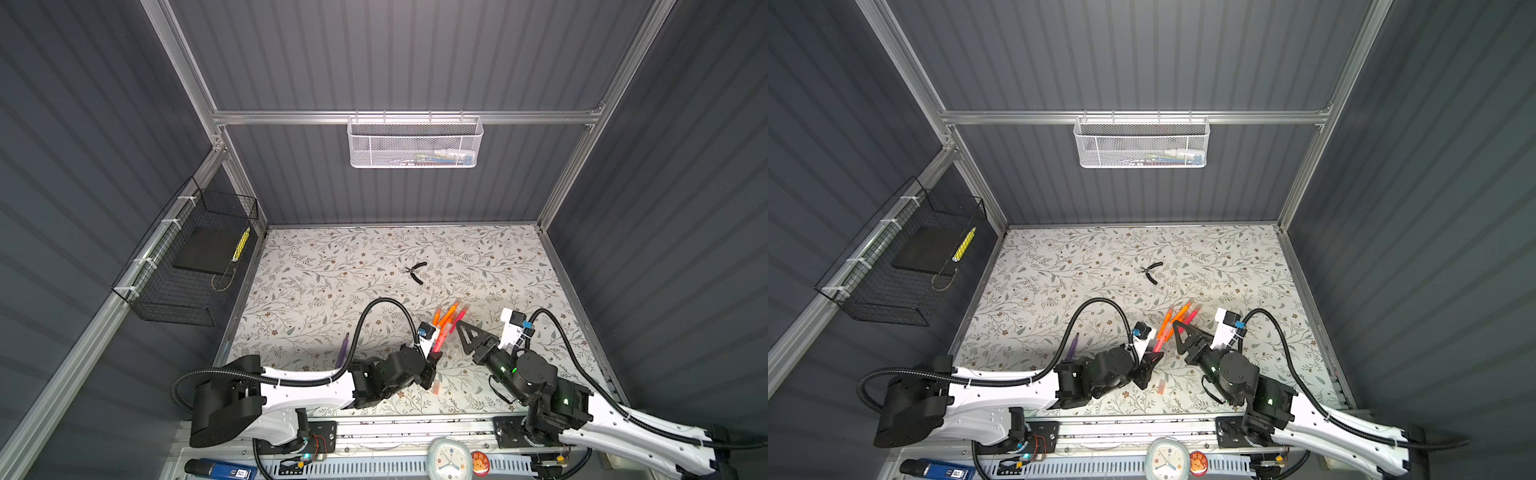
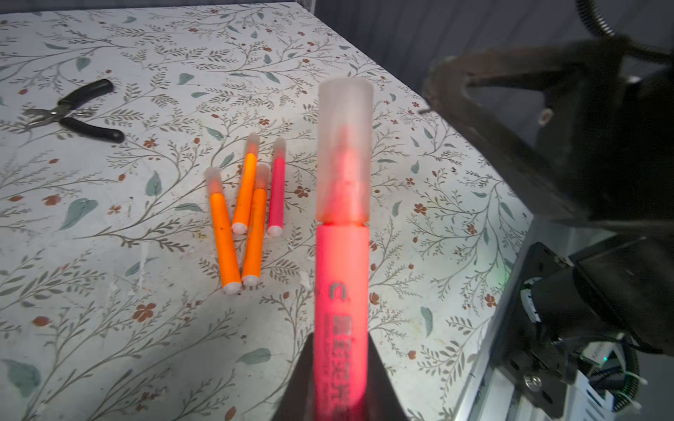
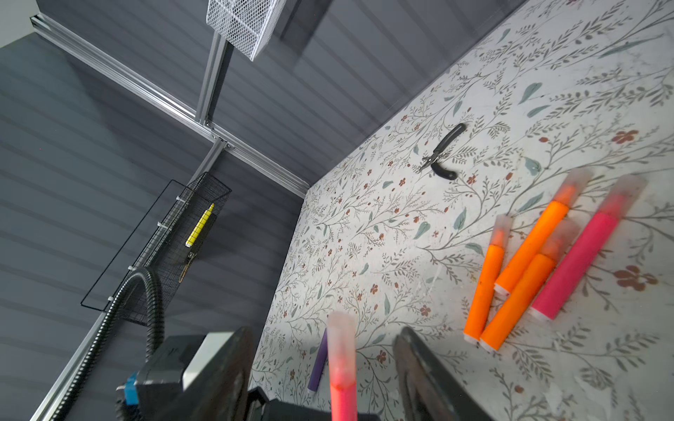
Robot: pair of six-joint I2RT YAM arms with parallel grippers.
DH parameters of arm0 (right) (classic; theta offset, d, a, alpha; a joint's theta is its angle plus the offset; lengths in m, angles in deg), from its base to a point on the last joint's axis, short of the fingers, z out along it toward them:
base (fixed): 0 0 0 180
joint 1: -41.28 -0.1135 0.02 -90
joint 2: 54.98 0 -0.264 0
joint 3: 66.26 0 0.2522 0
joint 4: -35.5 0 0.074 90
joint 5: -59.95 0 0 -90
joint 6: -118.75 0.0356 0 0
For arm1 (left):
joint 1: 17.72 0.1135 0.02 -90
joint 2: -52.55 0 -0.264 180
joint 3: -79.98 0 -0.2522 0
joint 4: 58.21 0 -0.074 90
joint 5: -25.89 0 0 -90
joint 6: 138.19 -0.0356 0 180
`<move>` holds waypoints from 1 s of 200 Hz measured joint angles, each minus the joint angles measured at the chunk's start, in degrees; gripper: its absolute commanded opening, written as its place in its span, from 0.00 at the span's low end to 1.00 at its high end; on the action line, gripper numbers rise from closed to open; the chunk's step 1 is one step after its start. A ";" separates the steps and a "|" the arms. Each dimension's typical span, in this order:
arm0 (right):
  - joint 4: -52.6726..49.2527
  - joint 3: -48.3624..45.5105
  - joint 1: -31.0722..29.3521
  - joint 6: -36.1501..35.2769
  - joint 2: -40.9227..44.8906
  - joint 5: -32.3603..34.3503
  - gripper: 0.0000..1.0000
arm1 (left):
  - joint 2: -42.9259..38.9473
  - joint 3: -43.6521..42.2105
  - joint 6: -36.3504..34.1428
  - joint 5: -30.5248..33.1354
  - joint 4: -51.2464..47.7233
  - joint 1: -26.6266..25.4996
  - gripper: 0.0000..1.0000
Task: Insert the pens into the pen caps
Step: 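Press the cap down onto the pink marker with the right gripper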
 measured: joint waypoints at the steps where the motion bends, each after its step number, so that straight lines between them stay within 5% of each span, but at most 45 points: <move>1: 0.04 -0.02 0.17 0.02 0.00 -0.20 0.62 | 0.00 -0.04 -0.04 -0.20 0.04 0.00 0.00; 38: 3.80 -0.55 3.30 -0.24 -4.24 -7.43 0.60 | 0.00 -0.46 -0.76 -3.98 2.73 0.00 0.00; 83: 6.01 -0.13 3.76 -0.57 -10.91 -10.86 0.45 | 0.00 -0.92 -0.81 -5.09 3.93 0.00 0.00; 156: 7.34 1.27 4.35 -0.68 -13.38 -11.58 0.47 | -0.59 -2.36 -0.83 -5.49 4.11 0.00 0.00; 200: 6.91 2.56 4.79 -0.61 -13.79 -11.50 0.23 | -0.98 -2.62 -1.03 -5.40 5.27 0.00 0.00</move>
